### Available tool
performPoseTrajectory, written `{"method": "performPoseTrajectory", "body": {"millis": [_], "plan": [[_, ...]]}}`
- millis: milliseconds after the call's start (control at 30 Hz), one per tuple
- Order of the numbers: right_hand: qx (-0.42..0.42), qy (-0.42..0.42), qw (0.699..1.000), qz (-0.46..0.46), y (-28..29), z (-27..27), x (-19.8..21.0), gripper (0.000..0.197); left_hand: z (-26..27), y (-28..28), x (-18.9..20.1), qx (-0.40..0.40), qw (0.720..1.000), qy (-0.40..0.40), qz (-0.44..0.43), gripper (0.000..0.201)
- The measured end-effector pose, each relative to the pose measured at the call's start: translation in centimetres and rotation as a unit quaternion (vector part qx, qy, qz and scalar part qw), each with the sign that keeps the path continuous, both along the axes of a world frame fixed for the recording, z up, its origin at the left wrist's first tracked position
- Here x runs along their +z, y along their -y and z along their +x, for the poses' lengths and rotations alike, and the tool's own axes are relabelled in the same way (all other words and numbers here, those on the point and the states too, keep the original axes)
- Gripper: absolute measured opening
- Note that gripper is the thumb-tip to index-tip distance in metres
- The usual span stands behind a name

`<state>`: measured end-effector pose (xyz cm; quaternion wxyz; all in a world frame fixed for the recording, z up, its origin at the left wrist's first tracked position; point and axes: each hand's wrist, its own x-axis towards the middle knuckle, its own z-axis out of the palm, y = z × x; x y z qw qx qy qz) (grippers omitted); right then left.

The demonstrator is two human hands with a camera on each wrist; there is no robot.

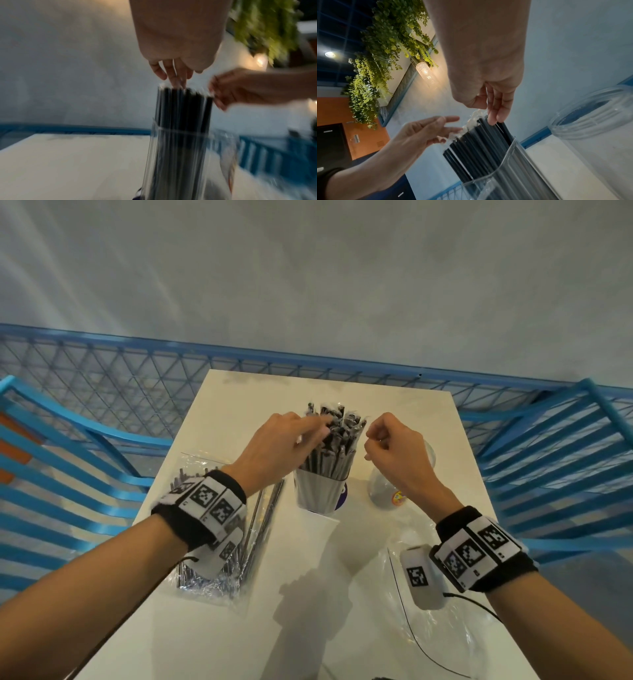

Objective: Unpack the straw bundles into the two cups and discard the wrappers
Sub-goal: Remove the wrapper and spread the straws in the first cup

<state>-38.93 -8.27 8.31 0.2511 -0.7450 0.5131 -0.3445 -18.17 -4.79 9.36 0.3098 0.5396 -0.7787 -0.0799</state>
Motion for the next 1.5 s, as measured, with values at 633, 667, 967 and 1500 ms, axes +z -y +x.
{"method": "performPoseTrajectory", "body": {"millis": [633,667,967,1500], "plan": [[0.012,-0.097,0.982,0.162,1.7,2.3,-2.2,0.036,0.7,1.1,-5.0,0.117,0.931,-0.207,0.278,0.039],[0.015,-0.096,0.981,0.166,1.8,2.2,-2.3,0.036,0.7,1.0,-5.3,0.115,0.936,-0.196,0.270,0.038],[-0.024,-0.041,0.993,0.104,3.9,0.5,1.0,0.050,2.7,2.7,-0.7,0.074,0.953,-0.211,0.206,0.045],[0.089,-0.160,0.980,0.081,4.6,2.0,2.6,0.030,1.5,4.7,-0.9,0.027,0.975,0.090,0.201,0.050]]}}
